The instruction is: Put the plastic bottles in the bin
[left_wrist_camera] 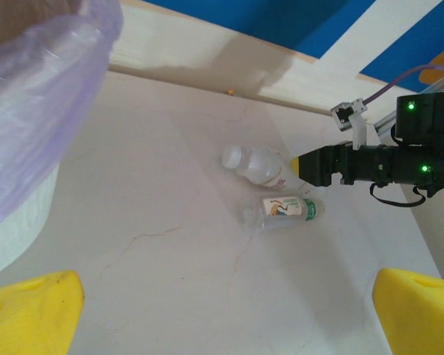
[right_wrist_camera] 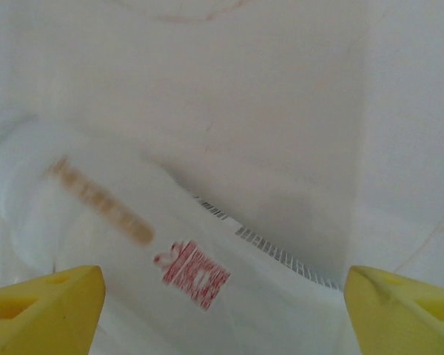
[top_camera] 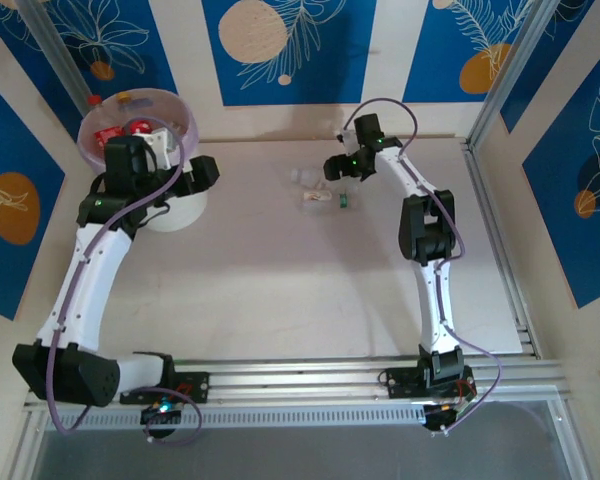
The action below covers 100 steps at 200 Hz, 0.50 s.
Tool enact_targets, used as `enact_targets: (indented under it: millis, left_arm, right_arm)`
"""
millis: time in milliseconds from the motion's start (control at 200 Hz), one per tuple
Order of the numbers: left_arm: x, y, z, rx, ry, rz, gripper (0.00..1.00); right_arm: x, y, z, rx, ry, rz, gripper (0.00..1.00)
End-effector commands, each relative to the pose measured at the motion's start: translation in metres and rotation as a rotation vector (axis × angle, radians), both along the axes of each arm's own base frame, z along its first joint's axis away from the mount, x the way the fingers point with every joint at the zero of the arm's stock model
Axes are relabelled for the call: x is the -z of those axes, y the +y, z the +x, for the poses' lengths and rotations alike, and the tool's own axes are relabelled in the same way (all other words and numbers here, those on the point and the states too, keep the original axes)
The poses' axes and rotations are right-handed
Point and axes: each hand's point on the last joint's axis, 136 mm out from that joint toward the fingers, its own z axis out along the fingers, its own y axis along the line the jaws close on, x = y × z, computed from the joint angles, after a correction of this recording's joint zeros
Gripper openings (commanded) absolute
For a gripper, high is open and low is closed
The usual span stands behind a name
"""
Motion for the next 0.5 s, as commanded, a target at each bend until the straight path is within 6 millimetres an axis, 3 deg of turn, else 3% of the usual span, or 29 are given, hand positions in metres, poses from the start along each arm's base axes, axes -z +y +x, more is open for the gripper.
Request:
enact_targets:
  millis: [0,205,495]
  left_arm:
    - [0.01,-0.013,0.008,0.017,0.024,0.0,1.0]
    - [0.03,-0.037,0.016,0.059,0.065,-0.007,1.0]
    - [0.053,-0.061,0.019,0.096,0.111,-0.027,1.0]
  right_arm:
    - [-0.01,0.012,-0.026,-0.047,0.016,0.031,0.85]
    - [-0.005,0.023,-0.063,-0.089,0.08,0.037,0.84]
    - [0.024,0.027,-0.072,-0.104,0.131,-0.038,0.81]
